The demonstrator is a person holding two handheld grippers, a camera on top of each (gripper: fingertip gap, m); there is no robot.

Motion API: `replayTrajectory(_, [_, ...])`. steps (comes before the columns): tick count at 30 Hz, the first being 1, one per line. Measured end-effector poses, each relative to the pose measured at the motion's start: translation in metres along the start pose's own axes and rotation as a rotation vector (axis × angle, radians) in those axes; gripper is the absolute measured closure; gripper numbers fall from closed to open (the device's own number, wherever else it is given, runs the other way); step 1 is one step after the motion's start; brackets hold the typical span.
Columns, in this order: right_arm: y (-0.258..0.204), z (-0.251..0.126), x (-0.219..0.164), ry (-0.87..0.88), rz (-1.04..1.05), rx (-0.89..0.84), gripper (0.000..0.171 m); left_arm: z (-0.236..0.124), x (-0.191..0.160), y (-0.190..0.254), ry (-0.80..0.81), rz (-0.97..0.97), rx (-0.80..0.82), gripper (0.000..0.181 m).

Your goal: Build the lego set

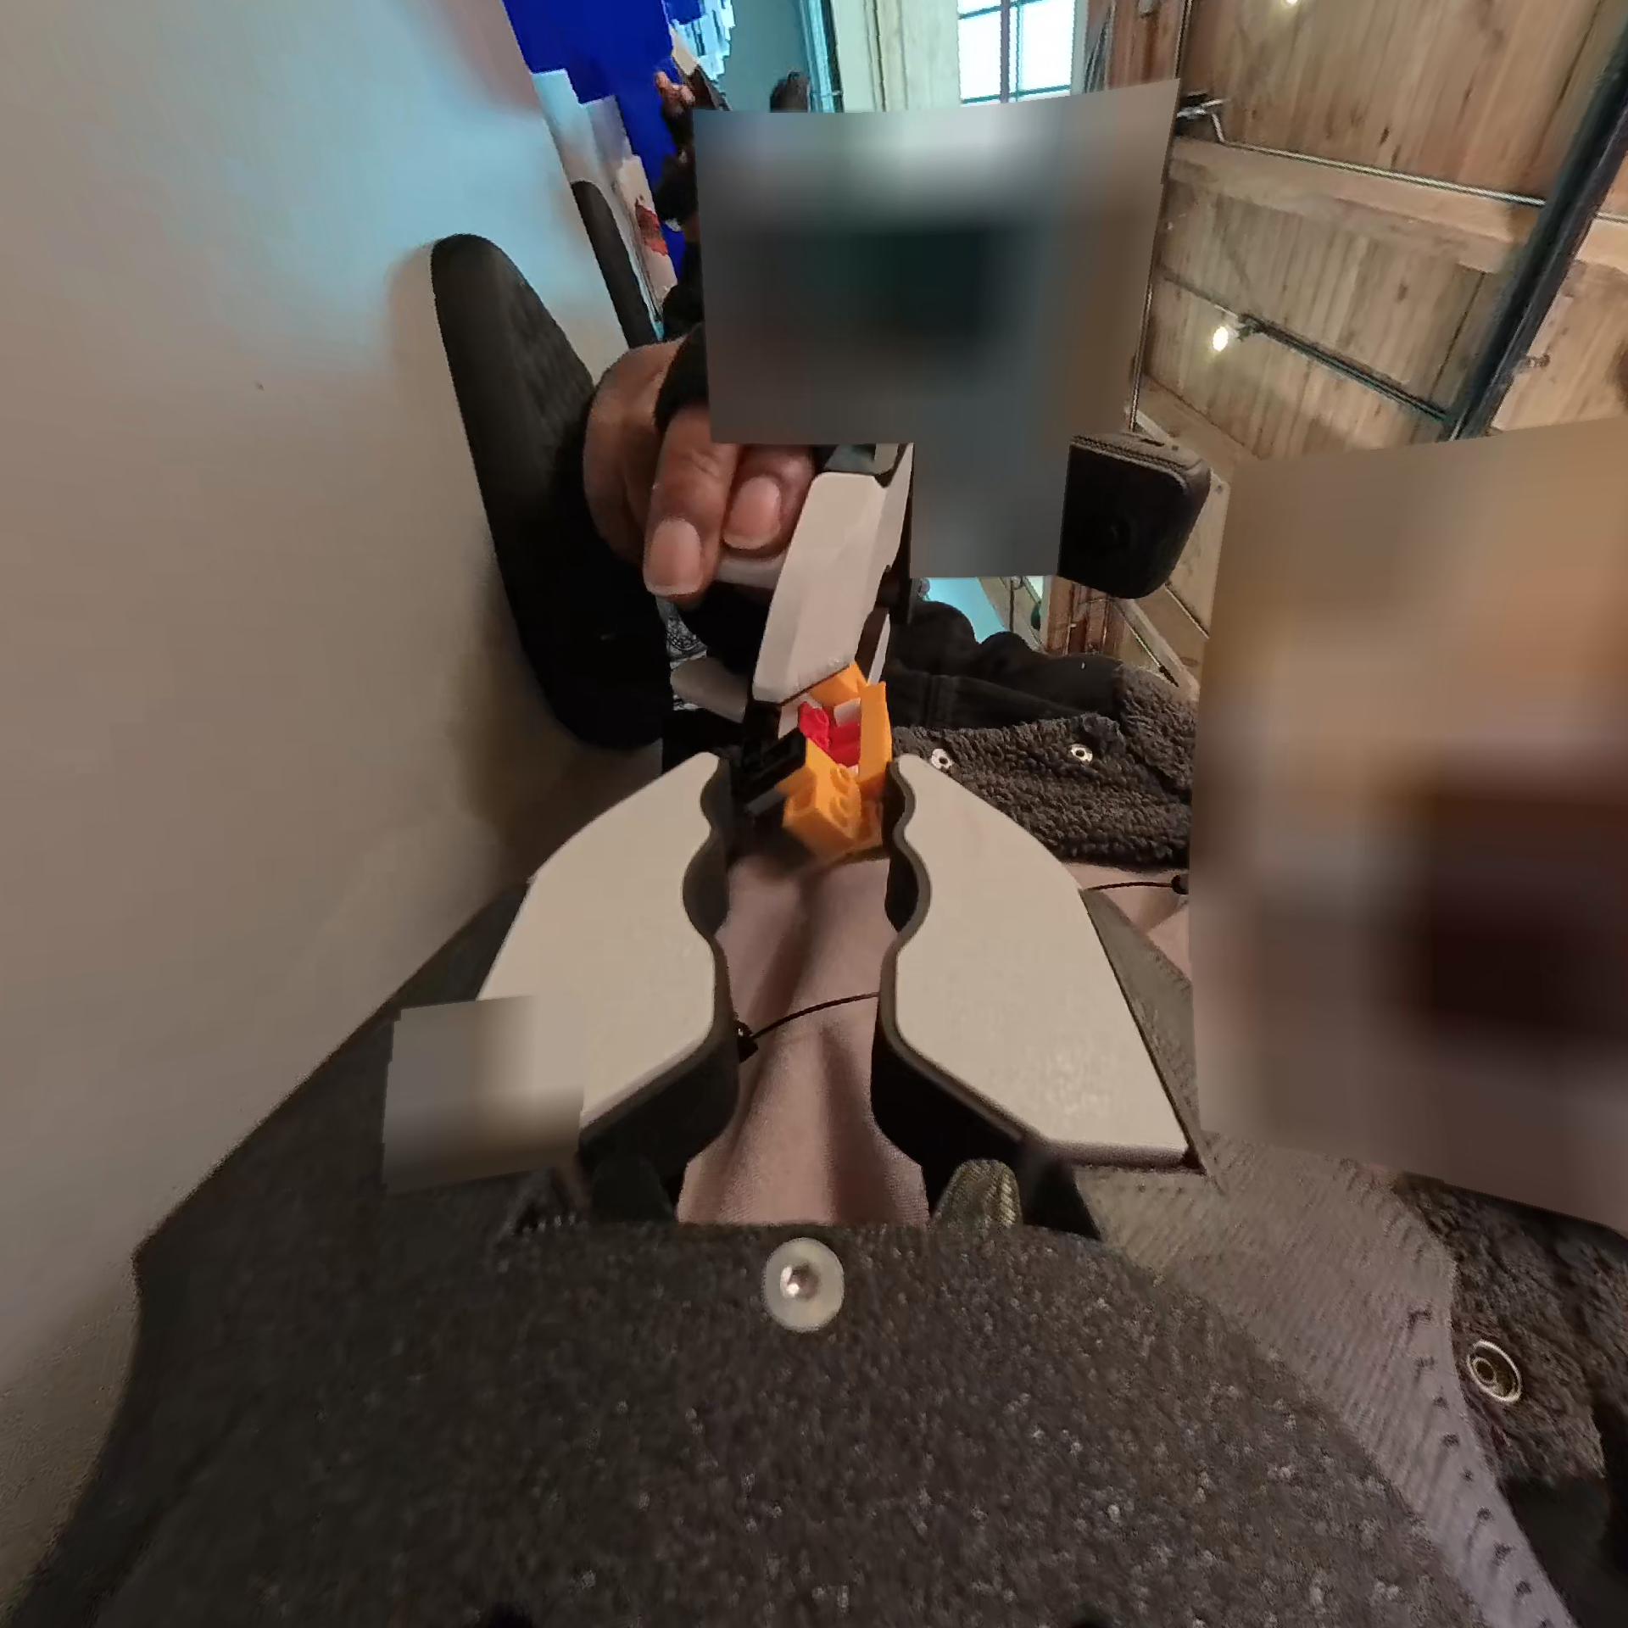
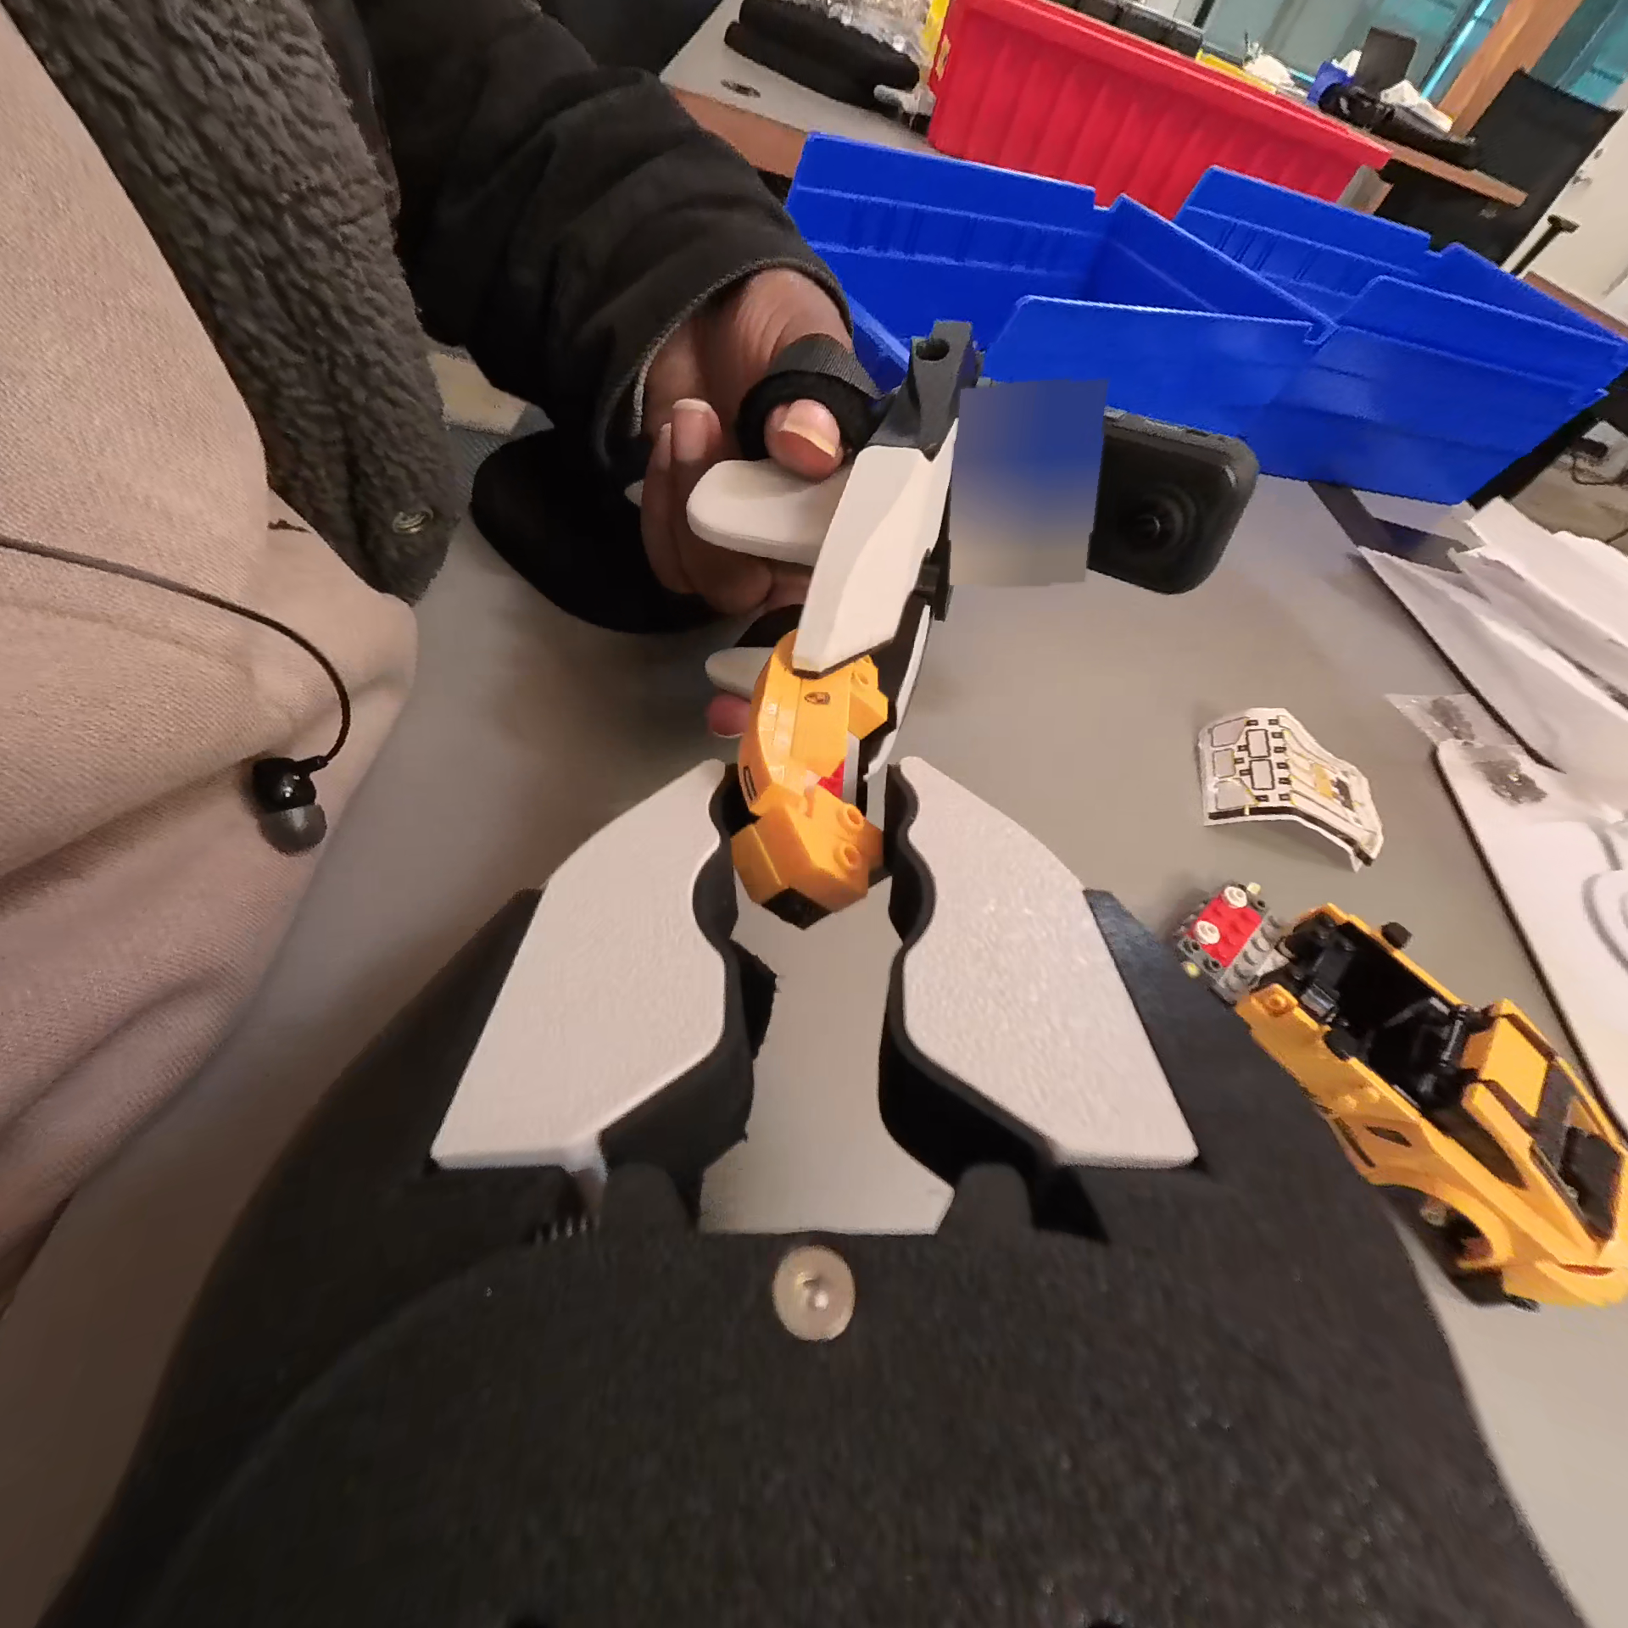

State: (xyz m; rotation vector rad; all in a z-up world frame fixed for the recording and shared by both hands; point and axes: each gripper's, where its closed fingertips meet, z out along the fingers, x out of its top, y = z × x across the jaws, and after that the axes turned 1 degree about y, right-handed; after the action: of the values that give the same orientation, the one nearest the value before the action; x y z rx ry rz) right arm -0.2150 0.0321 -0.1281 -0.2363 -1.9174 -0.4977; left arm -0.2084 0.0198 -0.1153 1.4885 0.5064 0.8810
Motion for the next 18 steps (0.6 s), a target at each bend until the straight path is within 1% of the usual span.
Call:
replayTrajectory(11, [0.0051, 0.0015, -0.0056, 0.006, 0.023, 0.033, 0.14, -0.0019, 0.0059, -0.006, 0.018, -0.026, 0.024, 0.149])
replayTrajectory(18, [0.0045, 0.0023, -0.0094, -0.014, -0.032, 0.025, 0.14, -0.0024, 0.007, -0.009, 0.02, -0.034, 0.024, 0.151])
